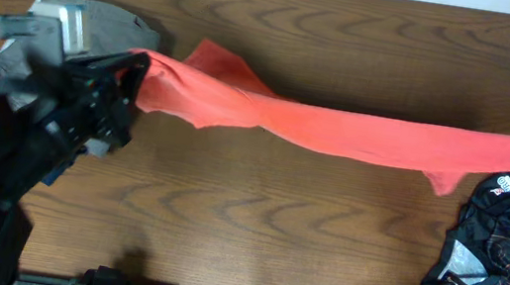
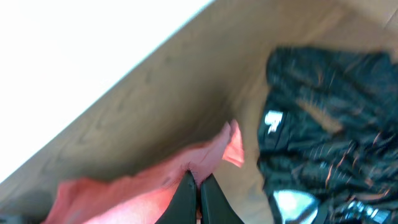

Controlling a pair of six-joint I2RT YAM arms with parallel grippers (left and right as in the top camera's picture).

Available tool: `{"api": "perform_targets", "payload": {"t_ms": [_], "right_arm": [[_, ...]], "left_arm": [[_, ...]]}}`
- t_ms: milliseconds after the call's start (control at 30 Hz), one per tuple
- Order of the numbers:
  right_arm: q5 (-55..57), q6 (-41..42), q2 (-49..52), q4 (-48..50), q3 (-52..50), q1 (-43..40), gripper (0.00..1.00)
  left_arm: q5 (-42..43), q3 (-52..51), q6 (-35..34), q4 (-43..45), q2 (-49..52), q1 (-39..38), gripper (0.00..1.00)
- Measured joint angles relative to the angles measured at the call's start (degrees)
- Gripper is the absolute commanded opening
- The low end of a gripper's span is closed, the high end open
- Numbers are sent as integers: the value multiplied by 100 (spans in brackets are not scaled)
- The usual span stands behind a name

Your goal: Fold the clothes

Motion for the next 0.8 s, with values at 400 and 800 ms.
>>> {"api": "perform_targets", "payload": {"t_ms": [400,800], "right_arm": [[-15,-13,772,138,332,382,1],[7,225,3410,3069,260,1928,1]], "left_arm": [[-264,245,0,-214,1567,0,6],[-306,295,-190,2326,4511,-7,6]]}}
